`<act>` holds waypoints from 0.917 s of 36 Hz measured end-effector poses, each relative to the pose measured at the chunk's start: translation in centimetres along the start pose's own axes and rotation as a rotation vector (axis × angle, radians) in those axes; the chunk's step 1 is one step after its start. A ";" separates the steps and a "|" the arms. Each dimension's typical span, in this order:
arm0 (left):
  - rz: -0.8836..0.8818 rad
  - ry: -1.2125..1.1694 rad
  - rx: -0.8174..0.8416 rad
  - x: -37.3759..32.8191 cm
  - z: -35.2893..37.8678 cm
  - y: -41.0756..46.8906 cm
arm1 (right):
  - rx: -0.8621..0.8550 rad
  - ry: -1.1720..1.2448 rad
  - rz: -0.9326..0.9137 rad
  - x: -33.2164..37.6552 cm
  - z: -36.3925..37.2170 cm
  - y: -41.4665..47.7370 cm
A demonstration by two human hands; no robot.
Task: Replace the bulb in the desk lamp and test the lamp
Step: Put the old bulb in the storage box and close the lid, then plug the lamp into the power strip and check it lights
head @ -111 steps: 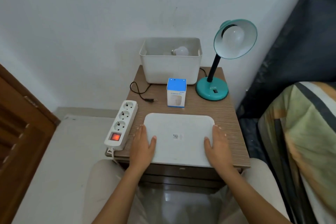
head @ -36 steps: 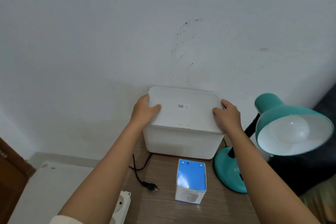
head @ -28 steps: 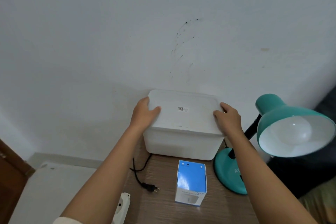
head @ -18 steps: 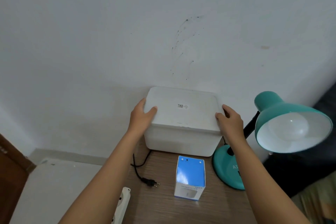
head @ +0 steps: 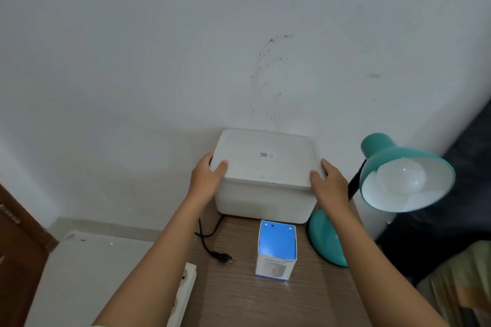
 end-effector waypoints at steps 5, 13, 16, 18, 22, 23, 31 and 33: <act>-0.027 0.101 0.012 0.6 -2.8 -2.9 | 0.032 -0.089 -0.126 2.1 -0.3 -2.7; -0.018 0.374 0.058 5.7 -8.3 -12.7 | 0.067 -0.013 -0.317 5.6 1.5 -11.1; -0.060 0.420 0.103 8.8 -9.8 -16.1 | 0.215 -0.009 -0.359 5.7 4.9 -15.5; -0.068 0.427 0.117 10.2 -10.5 -17.7 | 0.361 -0.069 -0.396 5.0 8.1 -18.2; -0.098 0.446 0.156 11.8 -10.7 -19.5 | 0.492 -0.217 -0.403 2.6 12.8 -20.9; -0.101 0.459 0.158 12.1 -10.7 -19.6 | 0.496 -0.247 -0.400 2.0 13.6 -21.0; -0.064 0.511 0.083 12.7 -11.1 -19.5 | 0.527 -0.451 -0.410 -0.8 17.8 -20.1; -0.063 0.497 0.070 12.6 -11.1 -19.4 | 0.508 -0.414 -0.389 -1.0 18.0 -20.0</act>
Point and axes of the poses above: each hand's wrist, its own y-axis towards the middle knuckle, its own z-axis out of the palm, x = y × z, the point moved 10 cm from there along y, towards the middle knuckle, and after that the axes turned 12 degrees about -x, right-handed, at the moved point
